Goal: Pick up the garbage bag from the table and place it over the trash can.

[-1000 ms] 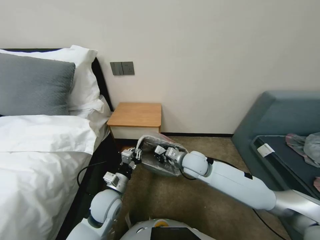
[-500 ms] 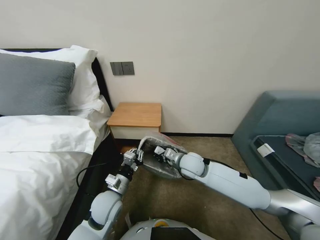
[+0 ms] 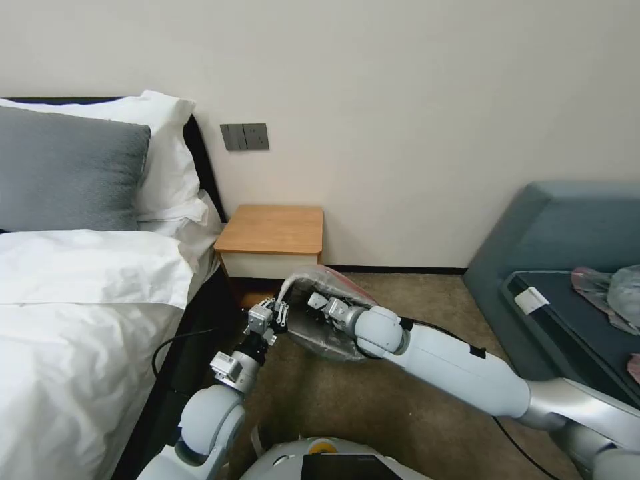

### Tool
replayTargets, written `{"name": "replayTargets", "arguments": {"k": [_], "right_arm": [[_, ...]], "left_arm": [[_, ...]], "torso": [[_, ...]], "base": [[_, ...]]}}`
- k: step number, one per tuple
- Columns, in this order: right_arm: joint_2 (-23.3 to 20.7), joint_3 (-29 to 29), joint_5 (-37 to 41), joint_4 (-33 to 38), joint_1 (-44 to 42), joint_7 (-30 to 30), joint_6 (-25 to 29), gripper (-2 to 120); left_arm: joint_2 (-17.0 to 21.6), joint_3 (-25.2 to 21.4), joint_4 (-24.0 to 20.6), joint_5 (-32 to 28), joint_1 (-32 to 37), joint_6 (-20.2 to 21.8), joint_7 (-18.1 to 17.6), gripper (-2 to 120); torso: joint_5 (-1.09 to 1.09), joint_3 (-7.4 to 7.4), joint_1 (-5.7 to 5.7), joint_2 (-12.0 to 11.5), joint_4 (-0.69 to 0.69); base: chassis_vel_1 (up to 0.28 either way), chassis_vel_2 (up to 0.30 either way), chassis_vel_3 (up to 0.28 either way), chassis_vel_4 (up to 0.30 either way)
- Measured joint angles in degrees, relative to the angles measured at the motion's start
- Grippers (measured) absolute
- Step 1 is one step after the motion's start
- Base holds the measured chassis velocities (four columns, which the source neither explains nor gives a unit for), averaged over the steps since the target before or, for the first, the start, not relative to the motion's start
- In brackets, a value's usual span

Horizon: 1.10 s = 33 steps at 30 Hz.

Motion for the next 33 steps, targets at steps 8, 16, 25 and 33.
{"name": "replayTargets", "arguments": {"k": [8, 16, 25, 33], "right_arm": [[-1.51, 1.15, 1.95, 2.97, 0.3, 0.16, 0.01, 0], [-4.52, 2.93, 7.45, 6.55, -2.19, 0.69, 0.05, 0], [-3.48, 3.1, 6.69, 4.34, -2.82, 0.84, 0.09, 0], [-0.62, 1.26, 4.99, 1.24, -1.39, 1.36, 0.11, 0]], "left_arm": [[-0.54, -0.64, 2.64, -0.31, -0.38, -0.05, -0.48, 6], [-1.68, -0.11, 5.33, -2.77, -1.99, 0.91, -2.3, 6], [-1.68, 0.34, 2.49, -2.74, -0.47, 1.14, -1.47, 6], [-1.32, -0.11, -0.1, -2.55, 0.55, 1.14, -0.85, 6]], "torso": [[0.0, 0.0, 0.0, 0.0, 0.0], [0.0, 0.0, 0.0, 0.0, 0.0], [0.0, 0.0, 0.0, 0.0, 0.0], [0.0, 0.0, 0.0, 0.0, 0.01]], "base": [[0.0, 0.0, 0.0, 0.0], [0.0, 0.0, 0.0, 0.0], [0.0, 0.0, 0.0, 0.0], [0.0, 0.0, 0.0, 0.0]]}}
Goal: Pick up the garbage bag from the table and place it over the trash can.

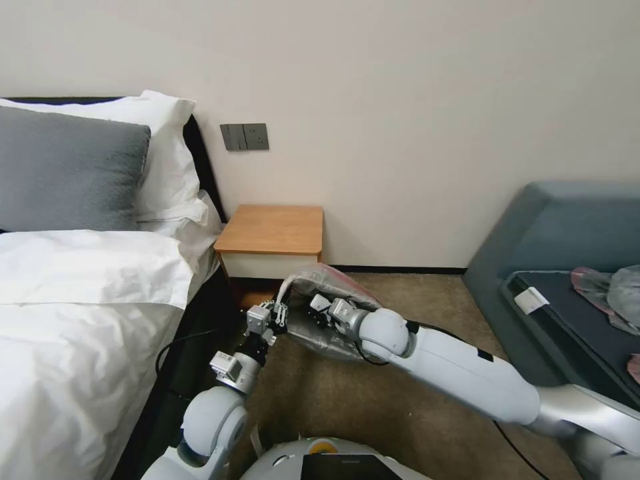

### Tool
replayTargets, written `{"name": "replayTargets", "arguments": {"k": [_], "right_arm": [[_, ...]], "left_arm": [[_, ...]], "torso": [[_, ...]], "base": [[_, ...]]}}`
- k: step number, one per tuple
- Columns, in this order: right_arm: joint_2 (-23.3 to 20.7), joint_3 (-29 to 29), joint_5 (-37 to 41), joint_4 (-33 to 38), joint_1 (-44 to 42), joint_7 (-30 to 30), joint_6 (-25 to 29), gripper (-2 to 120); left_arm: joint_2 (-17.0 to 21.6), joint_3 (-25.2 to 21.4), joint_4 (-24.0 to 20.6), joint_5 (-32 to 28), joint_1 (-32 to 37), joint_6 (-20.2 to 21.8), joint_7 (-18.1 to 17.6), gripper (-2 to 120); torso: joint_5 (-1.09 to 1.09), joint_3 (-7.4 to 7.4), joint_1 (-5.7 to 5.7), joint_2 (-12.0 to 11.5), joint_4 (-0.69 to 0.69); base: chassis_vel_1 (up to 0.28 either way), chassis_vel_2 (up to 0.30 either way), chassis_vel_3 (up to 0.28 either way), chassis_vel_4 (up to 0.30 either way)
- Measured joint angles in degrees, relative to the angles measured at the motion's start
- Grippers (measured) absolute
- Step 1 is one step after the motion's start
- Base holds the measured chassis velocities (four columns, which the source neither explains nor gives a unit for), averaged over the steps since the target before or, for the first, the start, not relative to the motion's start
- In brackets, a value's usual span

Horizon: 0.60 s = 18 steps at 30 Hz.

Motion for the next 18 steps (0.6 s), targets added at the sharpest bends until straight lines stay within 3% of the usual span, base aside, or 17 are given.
{"name": "replayTargets", "arguments": {"k": [18], "right_arm": [[-1.73, -0.91, -2.97, 2.52, 0.57, -0.76, 0.0, 0]], "left_arm": [[-0.21, -0.37, 1.61, -0.04, -0.65, -0.06, 0.06, 6]], "torso": [[0.0, 0.0, 0.0, 0.0, -0.01]], "base": [[0.0, 0.0, 0.0, 0.0]]}}
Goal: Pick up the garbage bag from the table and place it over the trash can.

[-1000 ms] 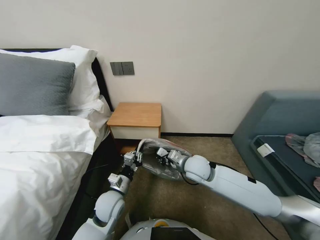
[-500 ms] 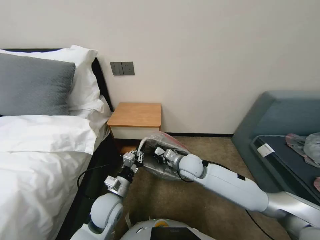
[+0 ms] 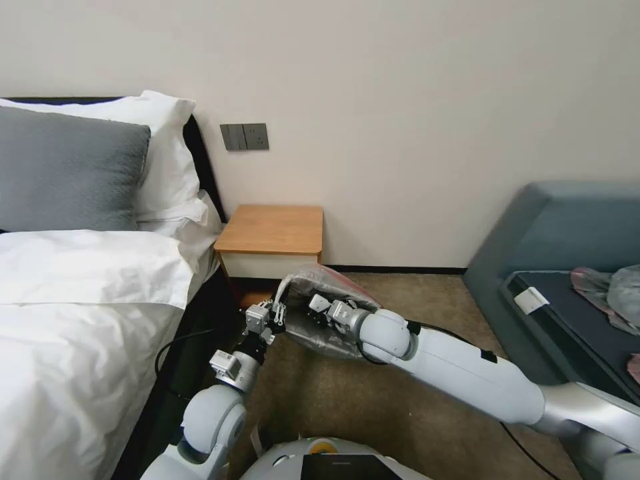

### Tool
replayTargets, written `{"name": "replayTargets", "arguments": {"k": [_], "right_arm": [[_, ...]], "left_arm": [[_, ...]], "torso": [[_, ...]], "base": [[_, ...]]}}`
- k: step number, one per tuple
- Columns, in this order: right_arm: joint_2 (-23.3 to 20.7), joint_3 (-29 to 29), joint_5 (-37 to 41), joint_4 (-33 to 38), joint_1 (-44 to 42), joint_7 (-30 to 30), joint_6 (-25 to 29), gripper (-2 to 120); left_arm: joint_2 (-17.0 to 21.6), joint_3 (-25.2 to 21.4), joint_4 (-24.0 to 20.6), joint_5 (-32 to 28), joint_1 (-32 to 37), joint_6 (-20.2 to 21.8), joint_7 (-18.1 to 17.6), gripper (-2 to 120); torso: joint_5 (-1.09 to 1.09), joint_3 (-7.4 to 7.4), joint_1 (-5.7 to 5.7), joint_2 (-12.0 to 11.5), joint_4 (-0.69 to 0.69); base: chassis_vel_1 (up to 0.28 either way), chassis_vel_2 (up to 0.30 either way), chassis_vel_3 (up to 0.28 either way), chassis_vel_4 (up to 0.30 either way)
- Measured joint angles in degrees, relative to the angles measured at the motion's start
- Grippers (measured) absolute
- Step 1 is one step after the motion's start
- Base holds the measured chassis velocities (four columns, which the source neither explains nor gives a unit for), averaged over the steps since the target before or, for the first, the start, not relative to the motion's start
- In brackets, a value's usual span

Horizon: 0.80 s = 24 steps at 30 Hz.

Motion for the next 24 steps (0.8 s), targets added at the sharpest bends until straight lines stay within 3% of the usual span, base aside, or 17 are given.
{"name": "replayTargets", "arguments": {"k": [6, 15, 22, 24], "right_arm": [[-0.89, 0.54, 1.73, 1.08, -0.55, 0.29, 0.0, 0], [-4.05, 5.66, 14.29, 7.49, -3.86, 5.63, 0.0, 0], [-7.69, 15.51, 26.04, 15.56, -10.01, 8.41, 2.11, 0], [-9.86, 22.6, 27.99, 19.0, -16.26, 6.63, 5.1, 4]], "left_arm": [[-0.1, -0.01, 0.64, -0.17, -0.45, 0.09, -0.09, 6], [-0.68, 0.04, 2.8, -4.55, -1.63, 1.83, -2.72, 6], [-1.17, -0.06, 4.6, -9.12, -2.39, 3.56, -5.97, 6], [-1.48, 0.32, 5.43, -11.59, -2.99, 5.02, -9.61, 6]], "torso": [[0.0, 0.0, 0.0, 0.0, 0.0], [0.01, 0.0, 0.0, 0.0, 0.0], [0.0, 0.0, 0.0, 0.01, 0.01], [0.01, 0.0, 0.0, 0.01, 0.0]], "base": [[0.0, 0.0, 0.0, 0.0], [0.0, 0.0, 0.0, 0.0], [0.0, 0.0, 0.0, 0.0], [0.0, 0.0, 0.0, 0.0]]}}
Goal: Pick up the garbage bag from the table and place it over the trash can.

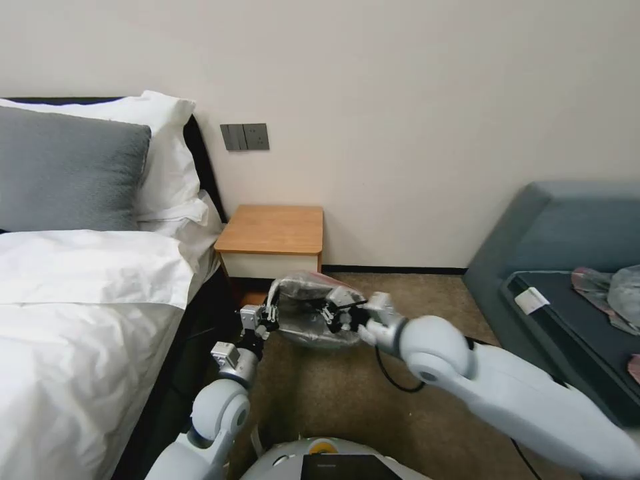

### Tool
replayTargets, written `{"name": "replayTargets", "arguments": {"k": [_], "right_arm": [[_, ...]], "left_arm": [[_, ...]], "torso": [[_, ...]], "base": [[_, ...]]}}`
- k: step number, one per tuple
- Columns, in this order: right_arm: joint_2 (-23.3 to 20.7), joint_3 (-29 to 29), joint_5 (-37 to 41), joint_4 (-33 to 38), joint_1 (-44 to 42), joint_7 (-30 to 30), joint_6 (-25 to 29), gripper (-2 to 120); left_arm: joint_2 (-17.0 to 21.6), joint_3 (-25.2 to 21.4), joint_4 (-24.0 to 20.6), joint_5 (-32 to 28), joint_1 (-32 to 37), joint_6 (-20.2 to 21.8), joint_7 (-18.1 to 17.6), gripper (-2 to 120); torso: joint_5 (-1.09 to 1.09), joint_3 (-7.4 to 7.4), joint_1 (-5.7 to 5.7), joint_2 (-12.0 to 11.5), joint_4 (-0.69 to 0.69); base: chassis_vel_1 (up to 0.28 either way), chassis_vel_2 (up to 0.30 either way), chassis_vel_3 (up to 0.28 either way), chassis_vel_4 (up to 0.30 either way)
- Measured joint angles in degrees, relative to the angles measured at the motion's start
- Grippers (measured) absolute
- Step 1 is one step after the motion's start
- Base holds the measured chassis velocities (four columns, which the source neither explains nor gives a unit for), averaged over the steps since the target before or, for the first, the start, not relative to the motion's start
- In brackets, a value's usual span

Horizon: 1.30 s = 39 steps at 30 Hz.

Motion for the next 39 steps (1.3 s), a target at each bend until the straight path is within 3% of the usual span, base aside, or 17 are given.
{"name": "replayTargets", "arguments": {"k": [1, 3, 5, 11, 14, 16, 19, 21, 24, 27, 39], "right_arm": [[0.0, 0.0, 0.0, 0.0, 0.0, 0.0, 0.0, 4], [-1.96, 6.67, -0.73, 1.82, -5.95, -3.24, 2.04, 14], [-2.53, 11.28, -4.41, 2.37, -10.61, -2.79, 4.13, 24], [0.56, 16.87, -15.41, 1.98, -19.56, 1.08, 9.6, 41], [6.94, 23.57, -26.52, 2.05, -31.89, 0.63, 13.47, 55], [8.43, 24.52, -28.59, 2.11, -33.99, 0.52, 14.3, 57], [17.37, 27.87, -39.57, 2.51, -43.17, 0.41, 18.97, 72], [18.19, 27.94, -40.49, 2.51, -43.85, 0.61, 19.38, 76], [24.37, 27.98, -47.12, 2.05, -47.88, 1.79, 22.78, 92], [26.24, 27.45, -48.45, 1.79, -48.24, 2.68, 23.55, 99], [28.42, 27.83, -48.27, 1.13, -46.63, 5.11, 23.88, 100]], "left_arm": [[0.0, 0.0, 0.0, 0.0, 0.0, 0.0, 0.0, 6], [-0.4, 0.43, 1.08, -1.17, -0.63, 1.09, -3.59, 6], [-0.7, 1.17, 1.74, -2.35, -1.27, 2.57, -7.08, 6], [-0.96, 2.0, 2.42, -3.22, -1.58, 3.93, -9.31, 6], [-0.41, 2.4, 2.51, -4.23, -1.23, 4.44, -9.89, 6], [-0.24, 2.47, 2.52, -4.45, -1.18, 4.54, -9.96, 6], [0.51, 3.0, 2.6, -5.6, -0.9, 5.56, -10.84, 6], [0.59, 3.14, 2.6, -5.76, -0.87, 5.85, -11.1, 6], [0.97, 4.91, 2.42, -6.72, -0.65, 7.52, -13.39, 6], [1.01, 6.35, 2.73, -7.47, -0.33, 7.97, -14.62, 6], [-0.2, 9.8, 4.48, -6.78, 1.35, 7.22, -19.95, 6]], "torso": [[0.0, 0.0, 0.0, 0.0, 0.0], [0.0, 0.0, -0.01, 0.0, -0.03], [0.0, 0.0, 0.0, 0.0, -0.01], [0.0, 0.01, -0.01, 0.0, 0.02], [0.01, 0.01, -0.01, 0.0, -0.01], [0.0, 0.01, -0.01, 0.0, -0.01], [-0.01, 0.0, -0.01, 0.0, -0.02], [-0.01, 0.0, 0.0, 0.0, -0.01], [-0.01, 0.0, -0.01, 0.0, -0.01], [-0.01, 0.01, -0.01, 0.0, 0.0], [-0.01, 0.0, 0.0, 0.0, 0.01]], "base": [[0.0, 0.0, 0.0, 0.0], [0.0, 0.0, 0.0, 0.0], [0.0, 0.0, 0.0, 0.0], [0.0, 0.0, 0.0, 0.0], [0.0, 0.0, 0.0, 0.0], [0.0, 0.0, 0.0, 0.0], [0.0, 0.0, 0.0, 0.0], [0.0, 0.0, 0.0, 0.0], [0.0, 0.0, 0.0, 0.0], [0.0, 0.0, 0.0, 0.0], [0.0, 0.0, 0.0, 0.0]]}}
